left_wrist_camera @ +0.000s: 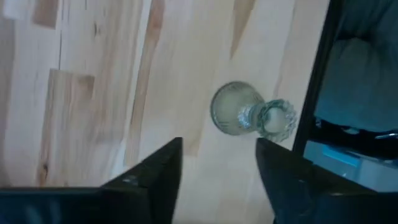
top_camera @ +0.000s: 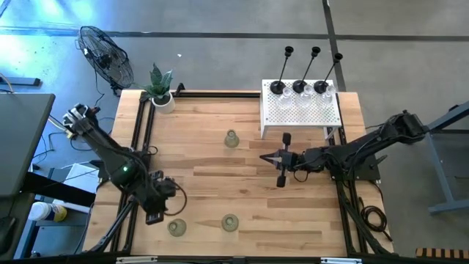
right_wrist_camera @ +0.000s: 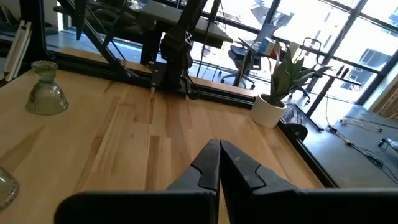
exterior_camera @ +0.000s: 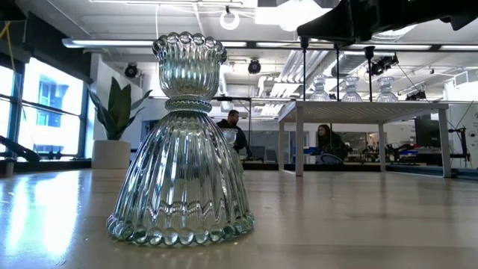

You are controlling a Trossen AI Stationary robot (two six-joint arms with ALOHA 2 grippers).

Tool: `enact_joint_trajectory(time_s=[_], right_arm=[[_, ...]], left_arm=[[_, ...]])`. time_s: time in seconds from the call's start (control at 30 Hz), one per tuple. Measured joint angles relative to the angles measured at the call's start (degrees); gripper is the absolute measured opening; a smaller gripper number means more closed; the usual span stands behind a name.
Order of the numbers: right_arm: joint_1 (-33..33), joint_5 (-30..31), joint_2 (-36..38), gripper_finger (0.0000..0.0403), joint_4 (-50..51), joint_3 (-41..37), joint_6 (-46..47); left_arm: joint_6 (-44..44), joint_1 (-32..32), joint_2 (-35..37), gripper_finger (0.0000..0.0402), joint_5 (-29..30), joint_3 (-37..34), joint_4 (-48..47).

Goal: Pick & Place candle stick holders
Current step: Put the bottom left green glass candle holder on the shelf

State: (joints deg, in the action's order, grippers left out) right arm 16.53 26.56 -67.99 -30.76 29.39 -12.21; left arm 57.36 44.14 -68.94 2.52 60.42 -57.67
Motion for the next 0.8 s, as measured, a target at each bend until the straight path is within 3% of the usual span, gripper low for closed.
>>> enact_joint_trajectory(time_s=[0.17, 0.3, 0.6, 0.8], right_arm=[[0.0, 0.0, 0.0, 0.0000, 0.0, 0.0, 0.0], [0.0, -0.1, 0.0, 0.0000, 0.1, 0.0, 0.0], [0.0, -0.1, 0.0, 0.0000, 1.4, 0.0, -0.1], [0.0, -0.2, 0.0, 0.0000, 1.8, 0.0, -0.1]], left_arm=[[2.0, 1.0, -4.9, 0.0259, -2.1, 0.0, 1.9], [2.1, 1.0, -7.9, 0.0287, -5.1, 0.0, 6.9], [3.6, 2.1, -12.2, 0.0295, -7.5, 0.1, 11.9], [4.0, 3.3, -16.9, 0.0295, -6.6, 3.6, 9.0]])
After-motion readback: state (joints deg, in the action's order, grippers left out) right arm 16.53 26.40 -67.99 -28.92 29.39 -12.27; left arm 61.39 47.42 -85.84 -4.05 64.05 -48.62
